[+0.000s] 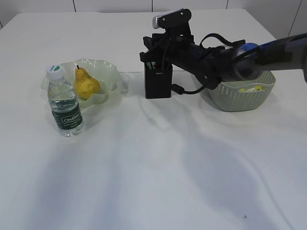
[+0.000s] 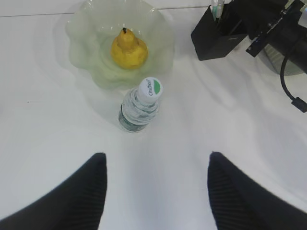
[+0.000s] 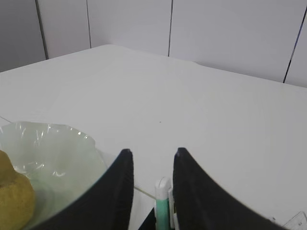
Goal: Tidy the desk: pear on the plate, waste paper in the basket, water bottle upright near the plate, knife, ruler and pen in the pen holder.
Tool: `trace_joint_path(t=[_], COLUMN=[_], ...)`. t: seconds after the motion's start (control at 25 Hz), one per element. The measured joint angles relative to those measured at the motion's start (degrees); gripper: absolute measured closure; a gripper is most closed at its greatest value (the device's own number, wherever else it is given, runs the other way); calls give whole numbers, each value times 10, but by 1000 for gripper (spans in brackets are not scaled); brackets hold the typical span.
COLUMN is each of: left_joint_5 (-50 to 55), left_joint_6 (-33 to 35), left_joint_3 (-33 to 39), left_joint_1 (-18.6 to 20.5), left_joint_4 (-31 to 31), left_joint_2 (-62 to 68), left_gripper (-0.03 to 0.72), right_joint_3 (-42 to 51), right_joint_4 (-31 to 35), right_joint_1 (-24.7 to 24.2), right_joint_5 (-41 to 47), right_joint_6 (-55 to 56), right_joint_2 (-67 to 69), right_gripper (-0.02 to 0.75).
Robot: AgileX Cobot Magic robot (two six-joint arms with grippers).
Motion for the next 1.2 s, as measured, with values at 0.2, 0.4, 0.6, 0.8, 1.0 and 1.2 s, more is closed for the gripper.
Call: trace_joint_path(t=[0.2,0.4,0.6,0.8,1.0,1.2], left_joint_5=[0,0,0,0,-29,-61], left_joint_6=[0,0,0,21,50,80], left_joint_3=[0,0,0,0,0,0], left_joint_1=[0,0,0,0,0,0], left_joint_4=[0,7,44,69,77,77], left_joint_2=[0,0,2,3,-4,-29], left_gripper=[222,222,222,222,222,222], right_joint_3=[1,1,3,3,5,14], right_joint_4=[0,-1,-10,-54,-59,-60], right_joint_1=[0,0,0,0,0,0], right_joint_5=[0,1,52,131,206,295], right_joint_6=[5,9,10,10,20,22], right_joint_2=[-21,-55,-94,-143,-204,-272], right_gripper=[490,490,490,490,491,491])
